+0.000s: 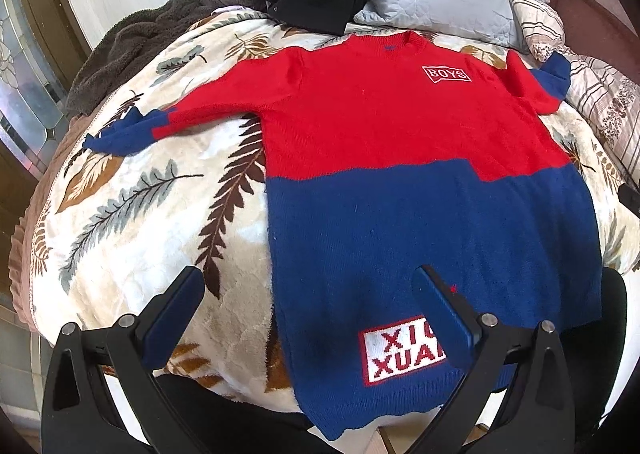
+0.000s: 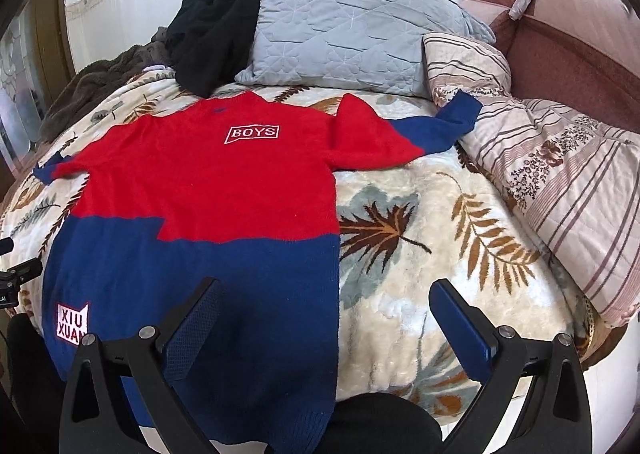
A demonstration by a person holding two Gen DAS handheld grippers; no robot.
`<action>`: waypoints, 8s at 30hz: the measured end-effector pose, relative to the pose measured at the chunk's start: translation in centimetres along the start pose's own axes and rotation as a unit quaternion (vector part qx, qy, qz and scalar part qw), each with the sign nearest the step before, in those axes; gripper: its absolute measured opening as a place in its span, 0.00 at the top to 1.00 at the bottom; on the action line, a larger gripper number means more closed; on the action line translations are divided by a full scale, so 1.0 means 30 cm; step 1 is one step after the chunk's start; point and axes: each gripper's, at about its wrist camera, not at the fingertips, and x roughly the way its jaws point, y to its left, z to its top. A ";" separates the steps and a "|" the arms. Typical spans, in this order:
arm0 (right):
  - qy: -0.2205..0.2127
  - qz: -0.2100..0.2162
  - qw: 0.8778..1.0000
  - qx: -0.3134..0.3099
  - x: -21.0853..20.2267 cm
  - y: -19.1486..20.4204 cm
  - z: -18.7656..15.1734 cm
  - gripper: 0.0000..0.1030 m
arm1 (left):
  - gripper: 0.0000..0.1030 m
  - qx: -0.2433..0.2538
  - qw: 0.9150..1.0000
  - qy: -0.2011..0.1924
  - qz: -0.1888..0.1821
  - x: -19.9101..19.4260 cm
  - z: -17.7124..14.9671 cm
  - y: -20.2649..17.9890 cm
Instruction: Fold small clothes
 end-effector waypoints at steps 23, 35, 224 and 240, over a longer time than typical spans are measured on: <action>0.017 0.007 1.000 0.000 0.037 0.000 -0.010 0.01 | 0.00 -0.002 1.000 0.017 -0.009 0.029 0.001 -0.011; 0.027 0.028 0.999 -0.008 0.060 0.013 -0.016 0.03 | 0.00 -0.001 1.000 0.021 -0.009 0.041 0.000 -0.015; -0.004 0.138 0.974 0.180 0.623 0.034 0.342 0.71 | 0.74 -0.192 0.952 0.053 -0.231 0.518 0.626 0.222; 0.045 0.265 0.963 0.035 0.702 0.760 0.434 0.71 | 0.44 -0.303 0.936 0.038 -0.175 0.415 0.577 0.585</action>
